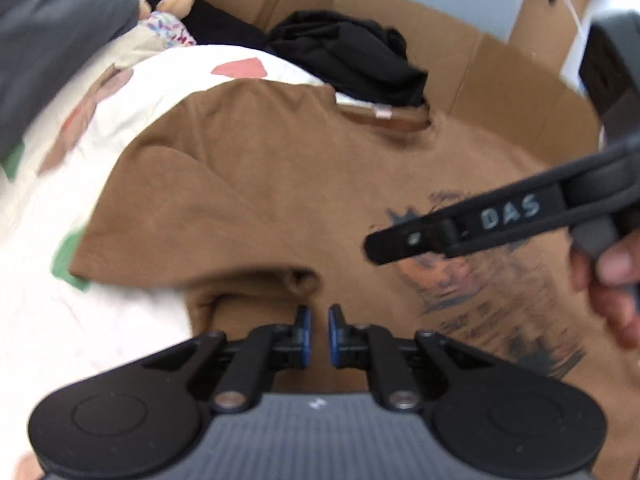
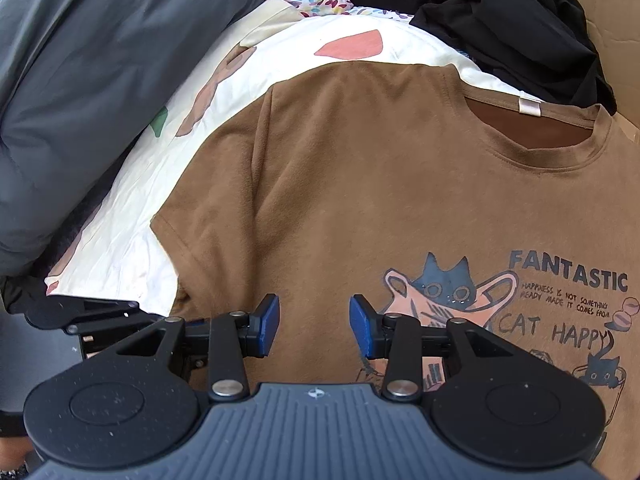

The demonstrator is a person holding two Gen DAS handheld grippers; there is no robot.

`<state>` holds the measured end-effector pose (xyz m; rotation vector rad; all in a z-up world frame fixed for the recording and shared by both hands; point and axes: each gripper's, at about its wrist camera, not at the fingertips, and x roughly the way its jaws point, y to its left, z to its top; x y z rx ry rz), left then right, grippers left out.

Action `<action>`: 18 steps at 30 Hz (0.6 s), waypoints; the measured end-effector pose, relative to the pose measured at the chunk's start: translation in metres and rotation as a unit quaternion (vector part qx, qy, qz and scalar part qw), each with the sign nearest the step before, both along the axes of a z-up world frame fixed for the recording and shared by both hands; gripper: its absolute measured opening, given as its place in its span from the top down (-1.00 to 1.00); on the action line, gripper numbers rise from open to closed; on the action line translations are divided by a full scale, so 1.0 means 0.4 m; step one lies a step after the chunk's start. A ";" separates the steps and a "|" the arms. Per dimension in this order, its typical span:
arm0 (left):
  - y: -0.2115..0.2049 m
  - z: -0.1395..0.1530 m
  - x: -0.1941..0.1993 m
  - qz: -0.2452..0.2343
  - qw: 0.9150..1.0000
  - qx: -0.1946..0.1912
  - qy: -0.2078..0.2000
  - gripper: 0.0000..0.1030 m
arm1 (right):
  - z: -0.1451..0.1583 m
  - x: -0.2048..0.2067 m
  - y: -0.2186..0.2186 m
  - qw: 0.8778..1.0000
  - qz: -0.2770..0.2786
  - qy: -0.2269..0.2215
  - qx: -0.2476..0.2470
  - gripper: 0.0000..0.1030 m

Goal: Fold clothes
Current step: 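Open the left tool to release the folded side and withdraw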

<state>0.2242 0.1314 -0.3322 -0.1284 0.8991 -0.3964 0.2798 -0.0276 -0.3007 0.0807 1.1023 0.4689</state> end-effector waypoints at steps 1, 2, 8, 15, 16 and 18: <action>0.001 0.005 -0.005 0.002 1.000 -0.002 0.004 0.69 | 0.008 -0.001 0.003 1.000 0.001 -0.001 0.002 0.14; 0.002 0.009 -0.011 0.004 1.000 -0.005 0.007 0.63 | 0.017 -0.002 0.005 1.000 0.001 -0.003 0.004 0.10; 0.029 0.042 -0.040 0.026 0.999 -0.033 0.012 0.44 | 0.080 -0.016 0.001 1.000 -0.004 -0.025 0.013 0.01; 0.088 0.076 -0.028 0.068 0.996 -0.050 0.008 0.42 | 0.124 -0.025 -0.004 0.999 -0.008 -0.038 0.017 -0.02; 0.098 0.079 -0.024 0.075 0.996 -0.054 0.008 0.42 | 0.128 -0.026 -0.004 0.999 -0.008 -0.039 0.017 -0.02; 0.123 0.085 -0.011 0.092 0.994 -0.065 0.006 0.42 | 0.130 -0.027 0.001 0.999 -0.004 -0.040 0.018 -0.02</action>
